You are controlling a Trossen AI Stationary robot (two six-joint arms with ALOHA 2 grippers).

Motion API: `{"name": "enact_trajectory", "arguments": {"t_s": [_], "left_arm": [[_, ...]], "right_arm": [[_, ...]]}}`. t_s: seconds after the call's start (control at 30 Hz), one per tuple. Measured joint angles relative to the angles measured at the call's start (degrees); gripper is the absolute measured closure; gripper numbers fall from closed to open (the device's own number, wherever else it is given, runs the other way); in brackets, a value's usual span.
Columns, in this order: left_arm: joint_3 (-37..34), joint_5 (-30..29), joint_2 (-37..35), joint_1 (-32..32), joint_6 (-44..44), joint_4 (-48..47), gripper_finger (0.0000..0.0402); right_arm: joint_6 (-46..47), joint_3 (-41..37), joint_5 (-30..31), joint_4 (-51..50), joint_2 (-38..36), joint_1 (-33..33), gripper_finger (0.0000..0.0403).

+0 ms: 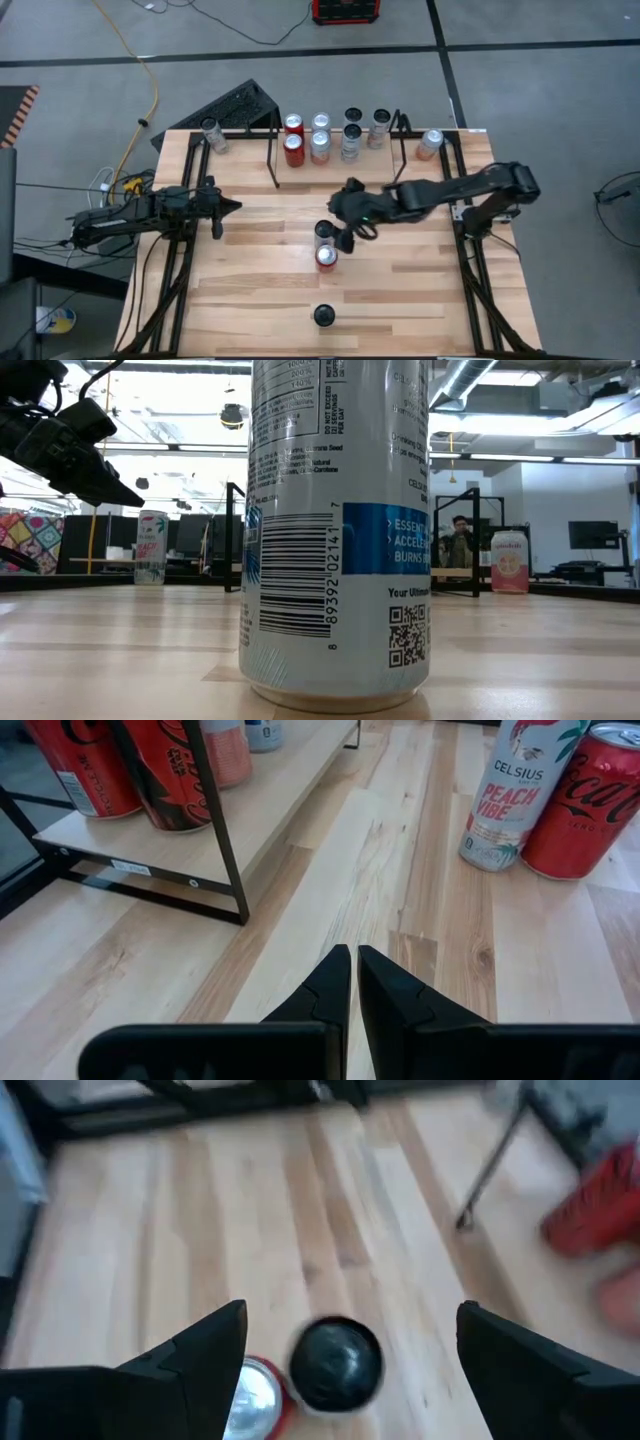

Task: Place canned beverage on shelf
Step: Put the bottom white pink soda can on the shelf aligned with the other white pink soda can

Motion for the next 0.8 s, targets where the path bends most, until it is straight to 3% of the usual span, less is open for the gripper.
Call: {"name": "enact_trajectory", "arguments": {"t_s": [0.23,0.8], "left_arm": [[0.0,-0.1,0.0,0.0,0.0,0.0,0.0391],[0.0,-0.2,0.0,0.0,0.0,0.0,0.0391]], "right_arm": [[3.7,0.0,-0.8,-0.1,4.7,-2.7,0.0079],[11.2,0.0,-0.1,1.9,12.4,0.0,0.0079]]}}
